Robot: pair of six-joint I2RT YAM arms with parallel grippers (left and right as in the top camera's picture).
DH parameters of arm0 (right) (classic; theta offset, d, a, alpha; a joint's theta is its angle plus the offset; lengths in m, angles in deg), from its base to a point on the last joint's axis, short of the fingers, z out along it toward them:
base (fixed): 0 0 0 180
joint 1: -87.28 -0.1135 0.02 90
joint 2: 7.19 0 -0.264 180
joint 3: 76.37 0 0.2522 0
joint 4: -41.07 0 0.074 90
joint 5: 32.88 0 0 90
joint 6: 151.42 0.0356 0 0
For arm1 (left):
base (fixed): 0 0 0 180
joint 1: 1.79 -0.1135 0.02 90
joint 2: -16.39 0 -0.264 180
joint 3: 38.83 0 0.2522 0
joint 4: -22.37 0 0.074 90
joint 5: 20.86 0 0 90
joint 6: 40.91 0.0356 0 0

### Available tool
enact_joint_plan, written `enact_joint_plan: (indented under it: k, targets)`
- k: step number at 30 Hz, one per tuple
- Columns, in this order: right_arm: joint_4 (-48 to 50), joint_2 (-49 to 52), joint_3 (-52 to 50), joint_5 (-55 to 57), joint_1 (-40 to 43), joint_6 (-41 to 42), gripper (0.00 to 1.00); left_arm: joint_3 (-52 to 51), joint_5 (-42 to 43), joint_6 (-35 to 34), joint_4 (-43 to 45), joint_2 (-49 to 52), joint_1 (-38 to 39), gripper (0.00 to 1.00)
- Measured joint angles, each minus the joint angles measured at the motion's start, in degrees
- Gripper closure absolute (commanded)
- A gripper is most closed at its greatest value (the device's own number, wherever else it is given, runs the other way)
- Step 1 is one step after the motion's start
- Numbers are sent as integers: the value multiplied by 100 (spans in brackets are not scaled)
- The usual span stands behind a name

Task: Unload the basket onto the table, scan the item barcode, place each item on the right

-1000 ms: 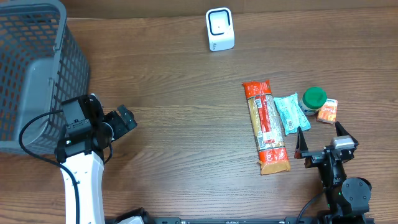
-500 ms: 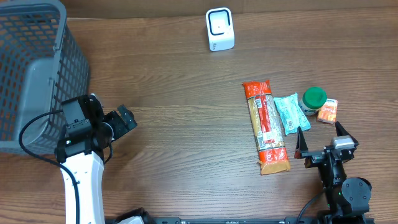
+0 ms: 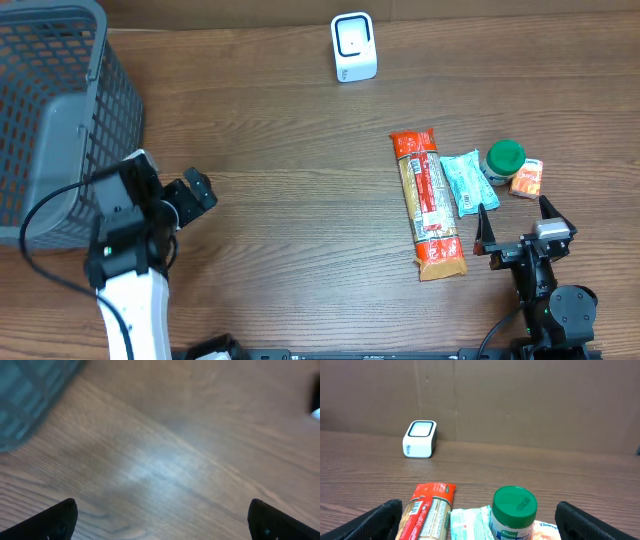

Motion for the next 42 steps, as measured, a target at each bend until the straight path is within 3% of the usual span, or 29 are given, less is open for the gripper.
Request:
enact_joint_plan:
  k: [16,34,38,42]
  targets:
    - [0,0,0,0,0,-4,0,0,0,0,-79,-1635,116,0]
    - [-2,0,0,0,0,-9,0,0,-433,4,-1025,-2691,1386,0]
    - [2,0,0,-2,0,-7,0,-90,-557,4,-717,-3064,1462,0]
    - [-2,0,0,-2,0,-4,0,-612,-555,-7,234,-3567,1462,0]
